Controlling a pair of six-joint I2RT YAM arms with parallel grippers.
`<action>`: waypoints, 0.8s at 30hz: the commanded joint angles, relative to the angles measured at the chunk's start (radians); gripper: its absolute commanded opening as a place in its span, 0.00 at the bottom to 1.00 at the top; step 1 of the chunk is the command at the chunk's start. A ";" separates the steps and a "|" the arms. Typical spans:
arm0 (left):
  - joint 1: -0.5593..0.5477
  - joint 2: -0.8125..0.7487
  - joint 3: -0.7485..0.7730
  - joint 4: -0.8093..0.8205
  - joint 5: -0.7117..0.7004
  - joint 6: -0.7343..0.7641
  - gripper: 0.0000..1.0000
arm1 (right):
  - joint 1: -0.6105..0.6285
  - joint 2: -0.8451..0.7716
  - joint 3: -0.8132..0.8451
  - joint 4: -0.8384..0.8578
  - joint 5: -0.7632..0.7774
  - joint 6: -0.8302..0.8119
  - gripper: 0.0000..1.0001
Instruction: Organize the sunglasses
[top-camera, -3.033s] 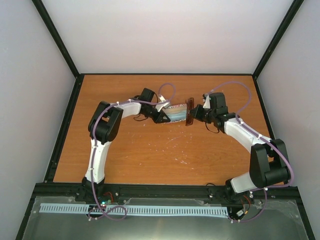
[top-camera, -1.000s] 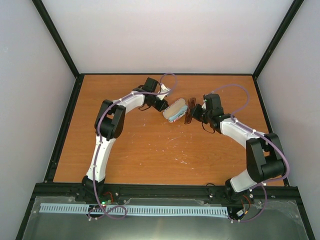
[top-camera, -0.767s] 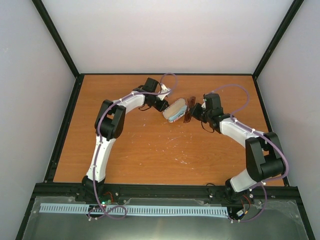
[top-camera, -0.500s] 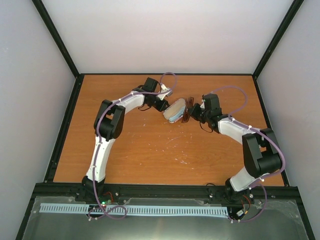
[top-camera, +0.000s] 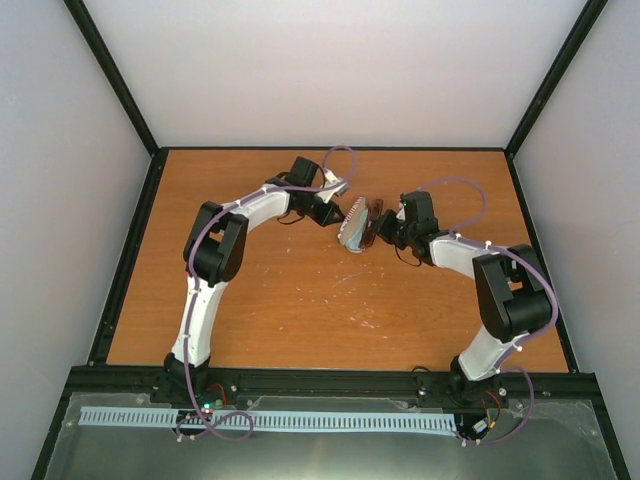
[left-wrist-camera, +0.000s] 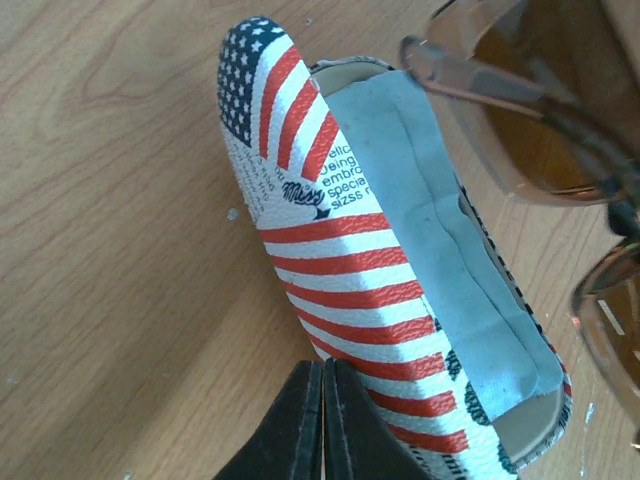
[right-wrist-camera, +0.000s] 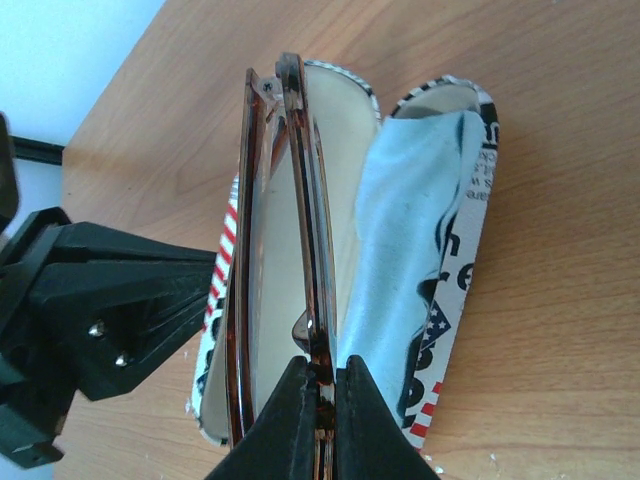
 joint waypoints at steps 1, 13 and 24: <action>-0.016 -0.037 -0.007 0.015 0.023 -0.015 0.06 | 0.006 0.045 -0.002 0.054 -0.003 0.016 0.03; -0.016 -0.045 -0.016 0.021 0.014 -0.006 0.06 | 0.005 0.198 0.072 0.125 -0.053 0.003 0.03; -0.017 -0.039 -0.017 0.027 0.025 -0.011 0.06 | 0.006 0.261 0.120 0.066 -0.059 -0.018 0.03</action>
